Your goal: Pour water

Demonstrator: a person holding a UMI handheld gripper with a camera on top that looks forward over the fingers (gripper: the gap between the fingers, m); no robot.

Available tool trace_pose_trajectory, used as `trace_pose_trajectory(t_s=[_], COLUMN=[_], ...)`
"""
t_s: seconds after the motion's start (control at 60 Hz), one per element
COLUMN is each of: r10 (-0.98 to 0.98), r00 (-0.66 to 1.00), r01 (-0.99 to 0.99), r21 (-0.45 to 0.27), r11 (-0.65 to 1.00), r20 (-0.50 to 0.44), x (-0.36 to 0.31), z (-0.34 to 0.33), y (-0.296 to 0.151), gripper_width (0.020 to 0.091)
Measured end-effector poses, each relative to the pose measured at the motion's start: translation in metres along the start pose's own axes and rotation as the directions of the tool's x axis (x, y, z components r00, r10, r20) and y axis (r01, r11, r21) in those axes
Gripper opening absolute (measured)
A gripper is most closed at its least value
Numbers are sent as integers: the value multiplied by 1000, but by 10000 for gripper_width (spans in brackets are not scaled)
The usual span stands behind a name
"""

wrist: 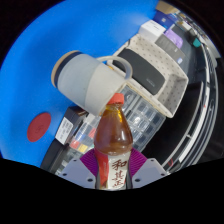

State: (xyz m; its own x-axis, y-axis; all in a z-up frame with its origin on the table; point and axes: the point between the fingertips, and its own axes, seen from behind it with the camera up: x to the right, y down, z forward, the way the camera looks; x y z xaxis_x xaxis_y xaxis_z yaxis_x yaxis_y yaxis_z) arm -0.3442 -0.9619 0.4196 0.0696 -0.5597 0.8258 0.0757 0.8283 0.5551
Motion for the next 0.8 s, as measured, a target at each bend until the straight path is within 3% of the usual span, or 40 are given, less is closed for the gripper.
trace_pose_trajectory(t_s=[0.283, 0.5, 0.65, 0.8], r10=[37, 424, 814, 985], r00=[999, 905, 571, 112], r01=[-37, -423, -812, -988], r21=[-19, -23, -73, -92], r11=[999, 906, 579, 124], r20=[8, 33, 107, 134], x=[0, 5, 0, -2], z=[5, -11, -10, -2], y=[3, 31, 48, 61], gripper_width=[363, 364, 366, 373])
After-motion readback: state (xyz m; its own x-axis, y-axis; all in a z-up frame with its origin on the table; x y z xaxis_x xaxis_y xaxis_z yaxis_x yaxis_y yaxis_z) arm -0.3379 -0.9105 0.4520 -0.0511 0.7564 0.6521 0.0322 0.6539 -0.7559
